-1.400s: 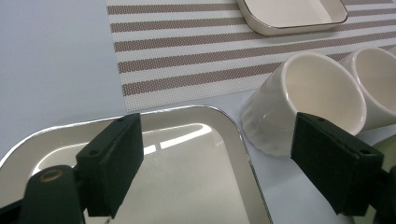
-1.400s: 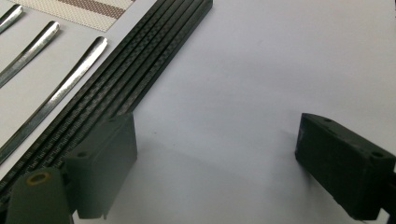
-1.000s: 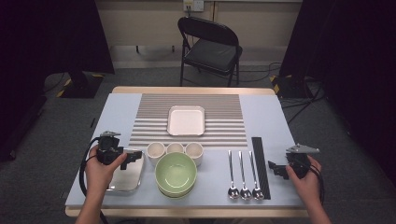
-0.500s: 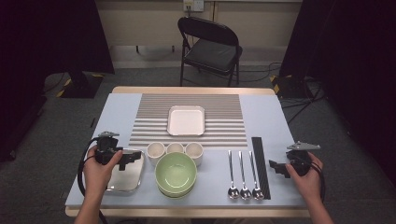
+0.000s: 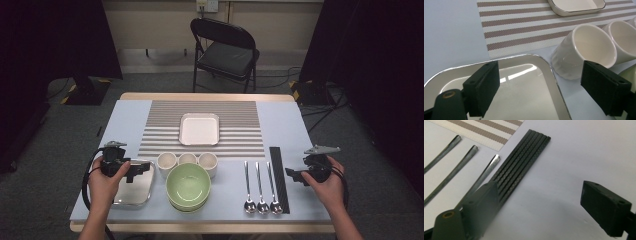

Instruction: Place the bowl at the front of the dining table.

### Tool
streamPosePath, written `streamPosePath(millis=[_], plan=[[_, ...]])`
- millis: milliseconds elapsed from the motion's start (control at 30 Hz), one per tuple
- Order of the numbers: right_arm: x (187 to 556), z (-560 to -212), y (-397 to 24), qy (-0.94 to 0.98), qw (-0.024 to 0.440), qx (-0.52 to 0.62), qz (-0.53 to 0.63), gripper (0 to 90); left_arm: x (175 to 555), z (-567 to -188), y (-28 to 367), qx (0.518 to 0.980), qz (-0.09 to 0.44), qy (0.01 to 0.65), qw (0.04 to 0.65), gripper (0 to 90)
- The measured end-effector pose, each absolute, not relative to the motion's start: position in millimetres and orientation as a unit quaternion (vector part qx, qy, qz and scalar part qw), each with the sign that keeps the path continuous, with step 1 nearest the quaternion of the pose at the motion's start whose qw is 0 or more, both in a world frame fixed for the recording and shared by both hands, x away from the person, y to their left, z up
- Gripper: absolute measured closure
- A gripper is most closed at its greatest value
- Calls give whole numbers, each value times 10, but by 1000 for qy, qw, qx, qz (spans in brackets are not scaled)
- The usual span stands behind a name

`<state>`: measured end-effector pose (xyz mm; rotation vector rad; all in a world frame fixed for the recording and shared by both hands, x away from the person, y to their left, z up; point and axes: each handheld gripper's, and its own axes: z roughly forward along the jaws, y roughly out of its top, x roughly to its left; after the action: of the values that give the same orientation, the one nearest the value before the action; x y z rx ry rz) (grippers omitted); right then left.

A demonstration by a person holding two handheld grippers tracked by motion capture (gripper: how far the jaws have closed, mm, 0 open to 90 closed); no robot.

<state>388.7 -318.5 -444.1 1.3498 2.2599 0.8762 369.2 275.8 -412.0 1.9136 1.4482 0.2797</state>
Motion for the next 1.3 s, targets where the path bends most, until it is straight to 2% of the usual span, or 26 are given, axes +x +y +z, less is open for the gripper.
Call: streamPosePath(millis=[1300], plan=[[4052, -4248, -2520, 850, 131, 406, 308, 154, 3656, -4167, 2779, 742, 103, 561, 351, 156]])
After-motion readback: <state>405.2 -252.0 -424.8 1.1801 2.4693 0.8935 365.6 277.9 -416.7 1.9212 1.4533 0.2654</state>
